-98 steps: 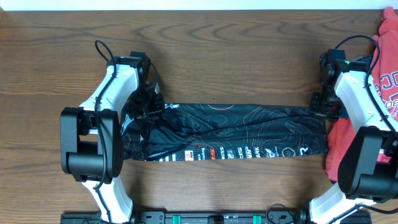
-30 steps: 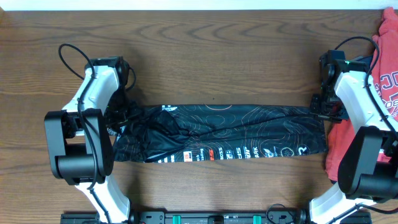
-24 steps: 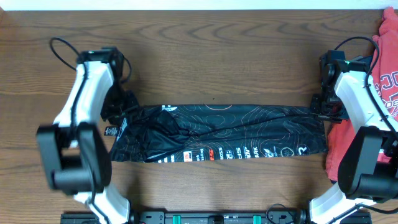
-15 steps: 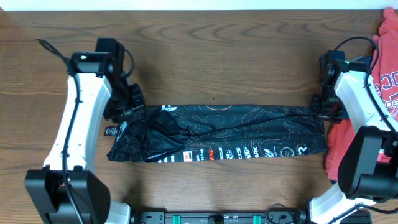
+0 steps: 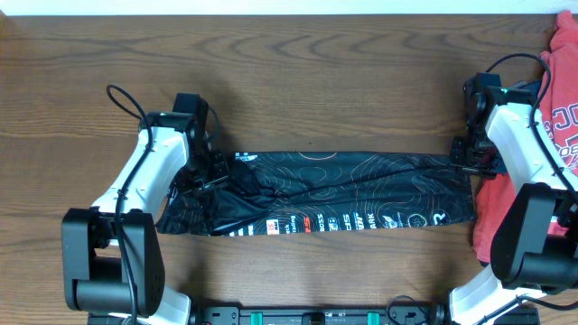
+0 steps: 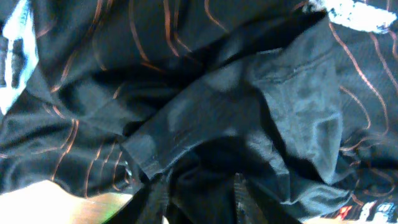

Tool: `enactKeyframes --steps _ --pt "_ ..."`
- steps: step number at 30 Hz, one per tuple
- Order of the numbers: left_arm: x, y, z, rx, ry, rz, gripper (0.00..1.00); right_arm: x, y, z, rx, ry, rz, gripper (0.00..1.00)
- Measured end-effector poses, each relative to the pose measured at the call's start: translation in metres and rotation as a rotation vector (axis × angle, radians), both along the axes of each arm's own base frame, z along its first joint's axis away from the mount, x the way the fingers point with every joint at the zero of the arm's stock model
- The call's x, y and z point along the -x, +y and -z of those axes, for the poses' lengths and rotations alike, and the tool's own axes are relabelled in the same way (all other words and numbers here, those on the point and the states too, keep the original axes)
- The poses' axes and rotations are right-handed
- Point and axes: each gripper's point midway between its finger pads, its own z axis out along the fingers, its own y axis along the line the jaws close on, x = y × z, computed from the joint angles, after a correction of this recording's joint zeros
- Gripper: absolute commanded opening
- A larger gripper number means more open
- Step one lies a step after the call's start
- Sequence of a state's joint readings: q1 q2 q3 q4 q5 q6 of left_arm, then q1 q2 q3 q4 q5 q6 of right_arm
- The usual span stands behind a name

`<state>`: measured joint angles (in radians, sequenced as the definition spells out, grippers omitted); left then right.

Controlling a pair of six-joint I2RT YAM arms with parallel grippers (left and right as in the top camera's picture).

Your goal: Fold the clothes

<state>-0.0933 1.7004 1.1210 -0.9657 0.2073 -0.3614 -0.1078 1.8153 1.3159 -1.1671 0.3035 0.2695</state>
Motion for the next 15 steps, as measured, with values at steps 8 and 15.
enactKeyframes --steps 8,15 --pt "0.003 -0.013 0.000 0.080 0.008 0.006 0.06 0.000 0.000 0.000 0.000 0.000 0.000 0.30" --pt "-0.018 -0.016 -0.017 0.096 -0.099 0.072 0.06 0.000 0.000 0.000 0.000 0.000 0.000 0.31"
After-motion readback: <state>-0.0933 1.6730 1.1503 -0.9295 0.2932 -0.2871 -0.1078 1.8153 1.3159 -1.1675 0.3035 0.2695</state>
